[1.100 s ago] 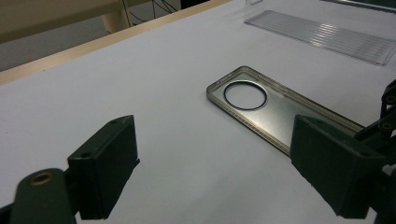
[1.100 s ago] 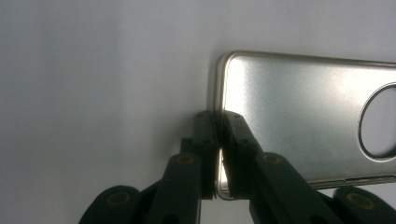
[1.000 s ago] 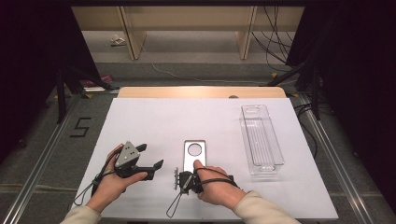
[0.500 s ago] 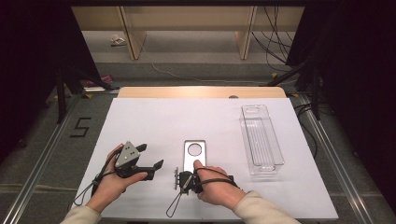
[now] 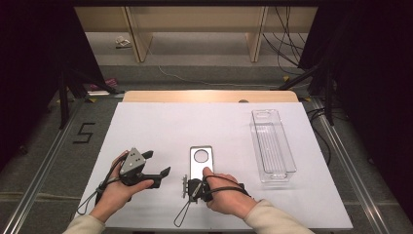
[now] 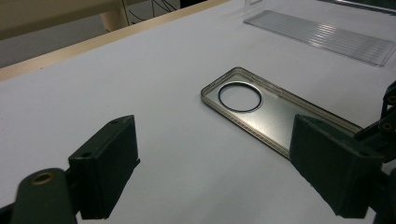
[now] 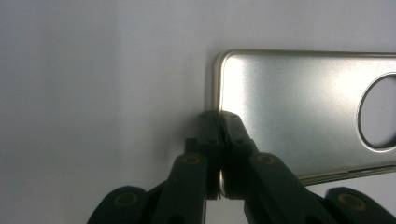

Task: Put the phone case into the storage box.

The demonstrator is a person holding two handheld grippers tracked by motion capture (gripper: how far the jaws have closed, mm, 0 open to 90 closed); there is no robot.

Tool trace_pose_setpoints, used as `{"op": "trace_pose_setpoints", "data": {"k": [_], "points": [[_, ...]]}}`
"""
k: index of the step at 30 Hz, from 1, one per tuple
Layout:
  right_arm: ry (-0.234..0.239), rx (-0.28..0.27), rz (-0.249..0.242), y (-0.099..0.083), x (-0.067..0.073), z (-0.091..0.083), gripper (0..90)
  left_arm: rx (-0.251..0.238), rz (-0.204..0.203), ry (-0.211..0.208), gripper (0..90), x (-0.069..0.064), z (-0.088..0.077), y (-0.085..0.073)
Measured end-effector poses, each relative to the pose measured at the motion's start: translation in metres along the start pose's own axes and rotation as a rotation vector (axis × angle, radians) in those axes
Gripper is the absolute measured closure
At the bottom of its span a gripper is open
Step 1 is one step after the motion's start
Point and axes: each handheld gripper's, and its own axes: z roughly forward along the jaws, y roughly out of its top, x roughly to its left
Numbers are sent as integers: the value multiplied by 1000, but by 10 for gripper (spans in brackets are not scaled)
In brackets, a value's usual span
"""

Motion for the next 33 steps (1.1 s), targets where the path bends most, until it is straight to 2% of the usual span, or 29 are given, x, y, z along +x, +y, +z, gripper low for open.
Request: {"op": "trace_pose_setpoints", "data": {"k": [1, 13, 20, 25, 33], "points": [[-2, -17, 6, -1, 0, 0, 884, -1, 0, 1, 152, 0, 0, 0], [-35, -47, 39, -7, -2, -9, 889, -4, -8, 5, 153, 2, -1, 0], [-49, -82, 39, -13, -3, -11, 888, -4, -10, 6, 154, 2, -1, 0], [-72, -148, 61, -16, -5, -15, 889, -5, -10, 7, 154, 2, -1, 0], [-114, -220, 80, -23, -7, -21, 889, -4, -10, 7, 155, 2, -1, 0]]}}
